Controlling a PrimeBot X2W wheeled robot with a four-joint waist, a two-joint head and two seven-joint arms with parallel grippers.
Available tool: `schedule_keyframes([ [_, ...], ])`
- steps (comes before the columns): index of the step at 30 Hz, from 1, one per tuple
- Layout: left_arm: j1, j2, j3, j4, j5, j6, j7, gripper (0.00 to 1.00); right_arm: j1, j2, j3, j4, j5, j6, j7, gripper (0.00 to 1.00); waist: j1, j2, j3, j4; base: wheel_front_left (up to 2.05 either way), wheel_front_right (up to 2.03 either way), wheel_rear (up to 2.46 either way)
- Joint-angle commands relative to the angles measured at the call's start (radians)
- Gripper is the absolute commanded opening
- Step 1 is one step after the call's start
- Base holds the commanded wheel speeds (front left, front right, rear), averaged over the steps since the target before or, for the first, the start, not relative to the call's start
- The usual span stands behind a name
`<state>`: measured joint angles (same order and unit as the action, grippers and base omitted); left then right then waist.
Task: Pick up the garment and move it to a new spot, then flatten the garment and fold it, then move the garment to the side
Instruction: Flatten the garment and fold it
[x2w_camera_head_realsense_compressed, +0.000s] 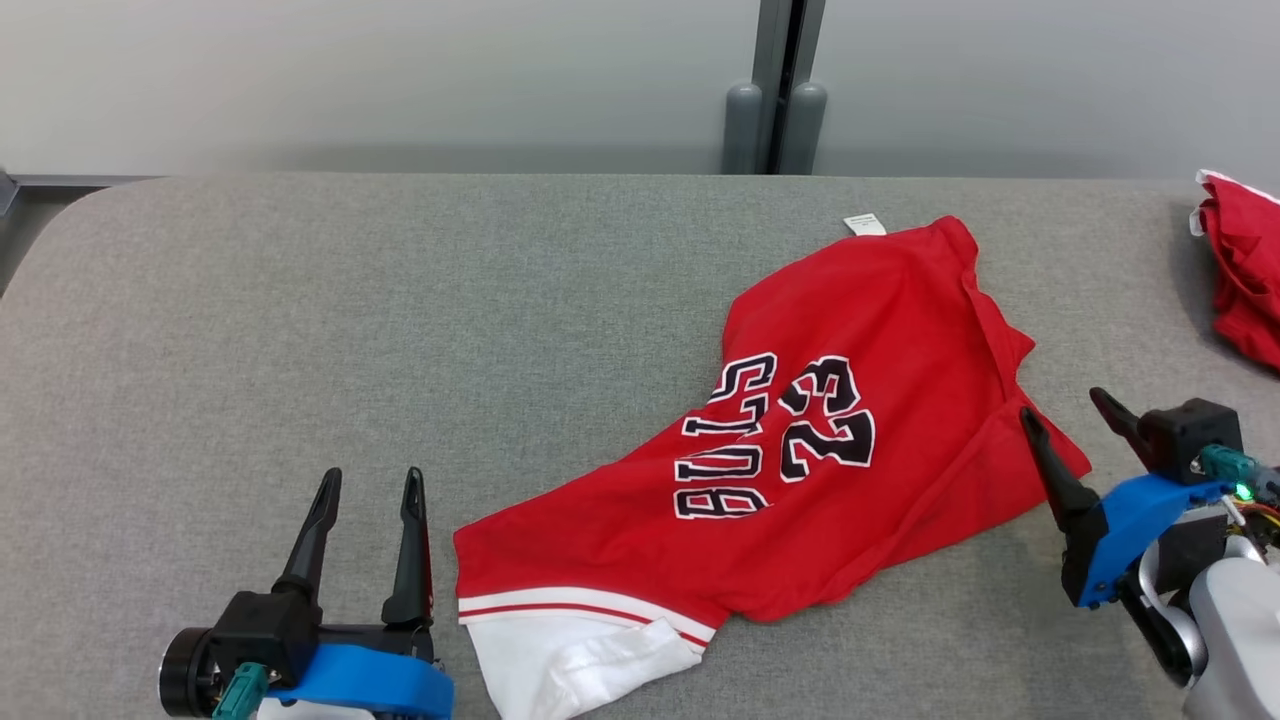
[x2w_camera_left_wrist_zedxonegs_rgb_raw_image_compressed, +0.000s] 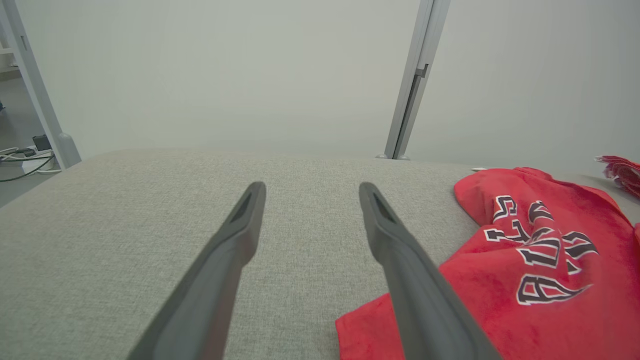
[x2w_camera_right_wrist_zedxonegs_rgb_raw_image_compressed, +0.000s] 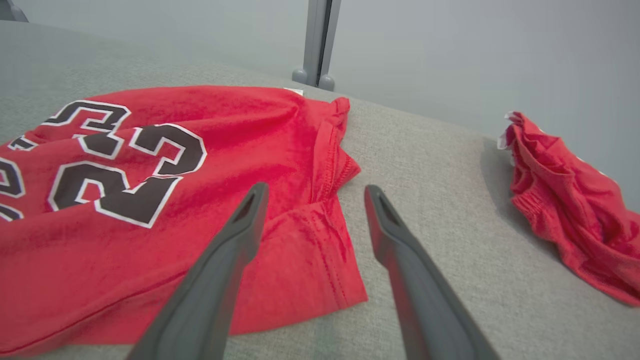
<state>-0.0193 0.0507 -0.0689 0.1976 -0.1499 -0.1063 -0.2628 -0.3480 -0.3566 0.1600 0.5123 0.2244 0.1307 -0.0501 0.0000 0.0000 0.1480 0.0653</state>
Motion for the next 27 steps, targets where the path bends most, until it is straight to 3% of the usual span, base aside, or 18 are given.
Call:
schedule_keyframes([
  [1, -0.014, -0.001, -0.001, 0.000, -0.004, 0.002, -0.003, 1.00, -0.020, -0.014, 0.009, 0.013, 0.009, 0.000, 0.015, 1.00, 0.0000, 0.0000, 0.011, 0.011, 0.00, 0.00, 0.00],
  [8, -0.035, -0.001, -0.016, -0.002, -0.014, 0.009, -0.003, 1.00, -0.088, -0.065, 0.066, 0.097, 0.052, 0.000, 0.082, 1.00, 0.0000, 0.0000, 0.048, 0.040, 0.00, 0.00, 0.00],
  [16, -0.056, -0.001, -0.032, -0.003, -0.021, 0.014, -0.003, 1.00, -0.124, -0.079, 0.126, 0.195, 0.107, 0.000, 0.105, 1.00, 0.0000, 0.0000, 0.079, 0.062, 0.00, 0.00, 0.00],
  [17, -0.058, 0.000, -0.032, -0.003, -0.021, 0.015, -0.003, 1.00, -0.126, -0.077, 0.137, 0.203, 0.114, 0.000, 0.108, 0.13, 0.0000, 0.0000, 0.081, 0.062, 0.00, 0.00, 0.00],
  [18, -0.060, -0.001, -0.032, -0.002, -0.021, 0.015, -0.003, 1.00, -0.130, -0.076, 0.144, 0.206, 0.125, 0.000, 0.103, 0.00, 0.0000, 0.0000, 0.083, 0.062, 0.00, 0.00, 0.00],
  [27, -0.047, -0.001, -0.020, 0.006, -0.014, 0.016, -0.003, 1.00, -0.126, -0.077, 0.155, 0.229, 0.146, 0.000, -0.073, 0.00, 0.0000, 0.0000, 0.054, 0.029, 0.00, 0.00, 0.00],
])
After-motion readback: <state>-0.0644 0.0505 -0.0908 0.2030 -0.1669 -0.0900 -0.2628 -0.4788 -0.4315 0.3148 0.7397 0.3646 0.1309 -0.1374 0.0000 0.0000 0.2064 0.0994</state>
